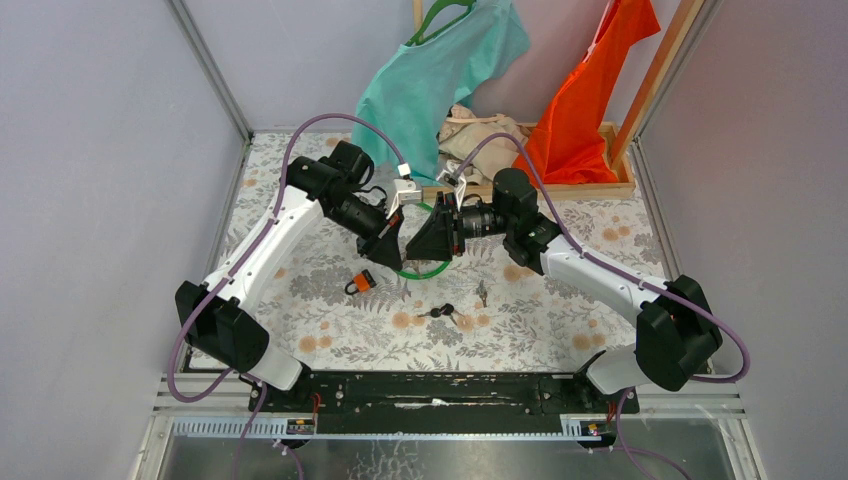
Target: Unlock with the key
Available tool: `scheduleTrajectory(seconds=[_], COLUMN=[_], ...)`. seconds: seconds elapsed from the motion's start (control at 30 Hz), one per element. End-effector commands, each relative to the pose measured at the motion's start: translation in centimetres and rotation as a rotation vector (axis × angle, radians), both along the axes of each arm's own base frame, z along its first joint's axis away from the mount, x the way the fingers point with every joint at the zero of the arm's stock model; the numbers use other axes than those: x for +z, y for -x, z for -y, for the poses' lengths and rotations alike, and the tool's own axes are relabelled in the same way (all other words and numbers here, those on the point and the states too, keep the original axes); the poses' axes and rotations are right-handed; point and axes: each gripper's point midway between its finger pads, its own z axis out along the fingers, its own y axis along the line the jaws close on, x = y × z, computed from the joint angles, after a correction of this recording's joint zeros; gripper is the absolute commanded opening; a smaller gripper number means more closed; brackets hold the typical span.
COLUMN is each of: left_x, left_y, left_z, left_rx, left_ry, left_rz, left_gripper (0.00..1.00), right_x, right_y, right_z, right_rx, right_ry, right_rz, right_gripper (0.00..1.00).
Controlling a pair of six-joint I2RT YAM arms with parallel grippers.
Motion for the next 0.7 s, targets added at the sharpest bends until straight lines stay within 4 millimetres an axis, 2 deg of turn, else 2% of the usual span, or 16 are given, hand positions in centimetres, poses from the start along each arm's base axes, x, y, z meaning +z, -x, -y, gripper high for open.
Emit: scheduleTrajectory(seconds=[0.0, 0.13, 0.23, 0.63, 0.67], left_x=[0.8, 1.2, 1.3, 1.2, 1.2], left_y=[0.6, 0.7, 0.8, 1.0, 1.1], left_z=[-0.1, 0.0, 0.2, 0.3, 0.3], left_rx=[-0.026, -0.028, -0.033, -0.034, -0.037], left_ry=[-0.005, 0.002, 0.002, -0.009, -0.008], left_rz=[0.009, 0.012, 0.009, -0.015, -0.015], left_gripper=[0.0, 0.0, 0.0, 0.0, 0.0], right_x=[-0.2, -0.7, -0.7, -0.2, -0.4], right_y=[1.1, 1.2, 1.1, 1.5, 1.5], right_z=[0.1, 0.0, -0.1, 1.0, 1.1], right_rx=[0.043, 0.036, 0.033, -0.035, -0.048], right_ry=[-0.002, 0.016, 0.029, 0.017, 0.024], right_rz=[0.013, 0.004, -0.011, 0.013, 0.015], right_gripper=[0.31, 0.2, 0.01, 0.0, 0.12])
